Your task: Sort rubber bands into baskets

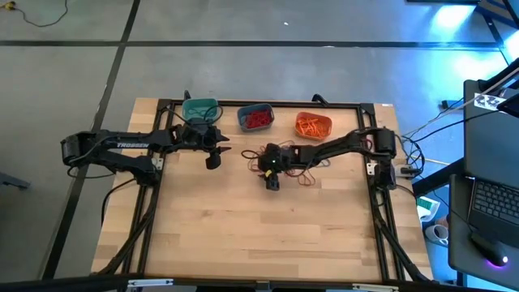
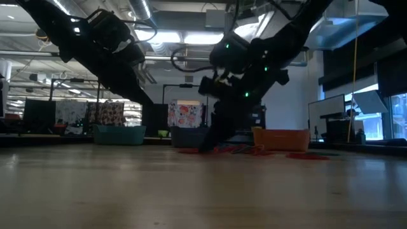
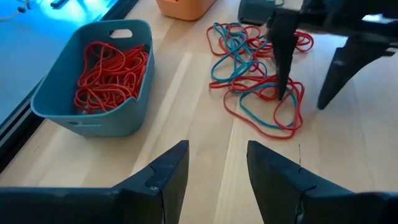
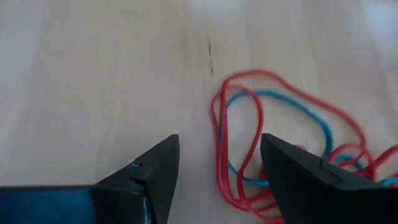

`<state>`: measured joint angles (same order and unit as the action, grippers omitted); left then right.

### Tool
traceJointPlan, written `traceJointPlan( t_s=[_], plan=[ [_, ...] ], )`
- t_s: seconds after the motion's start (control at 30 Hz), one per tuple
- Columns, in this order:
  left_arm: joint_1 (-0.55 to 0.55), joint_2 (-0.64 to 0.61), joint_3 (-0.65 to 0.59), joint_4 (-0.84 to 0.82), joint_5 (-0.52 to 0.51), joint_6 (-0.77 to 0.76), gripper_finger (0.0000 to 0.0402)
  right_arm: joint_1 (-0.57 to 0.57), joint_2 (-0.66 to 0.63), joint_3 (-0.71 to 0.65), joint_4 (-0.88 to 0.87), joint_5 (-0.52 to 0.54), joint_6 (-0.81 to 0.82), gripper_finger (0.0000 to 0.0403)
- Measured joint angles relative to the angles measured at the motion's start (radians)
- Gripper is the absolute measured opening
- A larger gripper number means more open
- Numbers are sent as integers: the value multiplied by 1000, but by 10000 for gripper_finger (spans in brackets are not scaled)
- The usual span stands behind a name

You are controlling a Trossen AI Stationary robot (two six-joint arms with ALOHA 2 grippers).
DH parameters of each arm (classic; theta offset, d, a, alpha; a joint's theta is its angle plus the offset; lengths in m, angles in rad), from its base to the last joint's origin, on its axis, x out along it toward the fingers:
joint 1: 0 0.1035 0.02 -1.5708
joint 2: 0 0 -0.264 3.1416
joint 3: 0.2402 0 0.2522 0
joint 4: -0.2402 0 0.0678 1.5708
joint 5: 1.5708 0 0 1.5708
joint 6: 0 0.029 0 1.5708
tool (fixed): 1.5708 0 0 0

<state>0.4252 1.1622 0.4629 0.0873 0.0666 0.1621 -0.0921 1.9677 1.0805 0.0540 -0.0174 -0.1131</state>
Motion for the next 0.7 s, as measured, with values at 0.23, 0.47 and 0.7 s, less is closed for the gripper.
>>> traceJointPlan(
  t_s=[0.23, 0.47, 0.7],
  plan=[
    [0, 0, 0, 1, 0, 1, 159, 8, 25, 2, 24, -3, -22, 153],
    [0, 0, 0, 2, 0, 1, 159, 8, 28, 0, 86, 35, -112, 42],
    [0, 0, 0, 0, 0, 1, 159, 34, -20, 0, 77, 179, -162, 16]
  ],
)
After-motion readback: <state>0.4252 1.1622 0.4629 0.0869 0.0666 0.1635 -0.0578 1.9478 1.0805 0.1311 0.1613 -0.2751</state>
